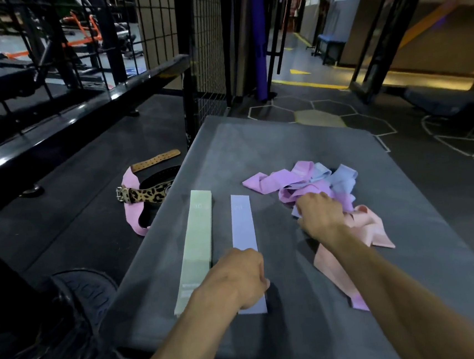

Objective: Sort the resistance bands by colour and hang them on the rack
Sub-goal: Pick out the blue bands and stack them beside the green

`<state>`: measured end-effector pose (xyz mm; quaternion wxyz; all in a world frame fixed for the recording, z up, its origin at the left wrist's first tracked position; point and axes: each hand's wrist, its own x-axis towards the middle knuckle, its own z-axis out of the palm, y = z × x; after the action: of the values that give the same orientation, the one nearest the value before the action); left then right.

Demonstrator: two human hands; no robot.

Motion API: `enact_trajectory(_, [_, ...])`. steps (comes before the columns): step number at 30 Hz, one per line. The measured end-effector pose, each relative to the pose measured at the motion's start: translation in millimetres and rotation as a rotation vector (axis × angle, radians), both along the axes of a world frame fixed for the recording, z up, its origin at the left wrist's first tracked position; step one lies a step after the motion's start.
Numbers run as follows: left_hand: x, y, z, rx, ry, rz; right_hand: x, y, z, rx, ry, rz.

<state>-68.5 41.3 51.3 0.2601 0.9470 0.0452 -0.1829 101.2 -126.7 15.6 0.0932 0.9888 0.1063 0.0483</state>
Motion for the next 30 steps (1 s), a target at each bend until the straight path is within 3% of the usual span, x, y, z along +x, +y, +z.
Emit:
enact_trajectory(6, [-4.8, -8.0, 4.9, 0.031, -0.035, -0.013, 2.0, -11.2, 3.2, 0.134, -0.042, -0.054])
enact_trajectory(11, [-4.3, -9.0, 6.3, 0.055, -0.090, -0.027, 24.6, -48.6, 48.3, 0.728, -0.163, -0.355])
enact_trajectory(15, [-2.7, -7.8, 4.2, 0.011, -0.218, -0.003, 25.3, -82.5, 82.0, 1.005, -0.351, -0.482])
enact_trajectory(18, [-1.5, -9.0, 5.3, -0.045, -0.350, 0.021, 17.2, -92.8, 96.3, 1.106, -0.482, -0.357])
enact_trajectory(22, [-3.9, -13.3, 5.5, -0.109, -0.515, 0.057, 2.6, -96.1, 120.5, 1.122, -0.498, -0.077])
enact_trajectory(27, [-11.9, -21.7, 17.0, -0.330, -0.695, 0.132, -27.0, -89.2, 164.8, 1.211, -0.432, 0.175])
enact_trajectory(30, [-16.8, -26.8, 32.1, -0.558, -0.806, 0.247, -58.8, -79.6, 188.8, 1.213, -0.398, 0.292])
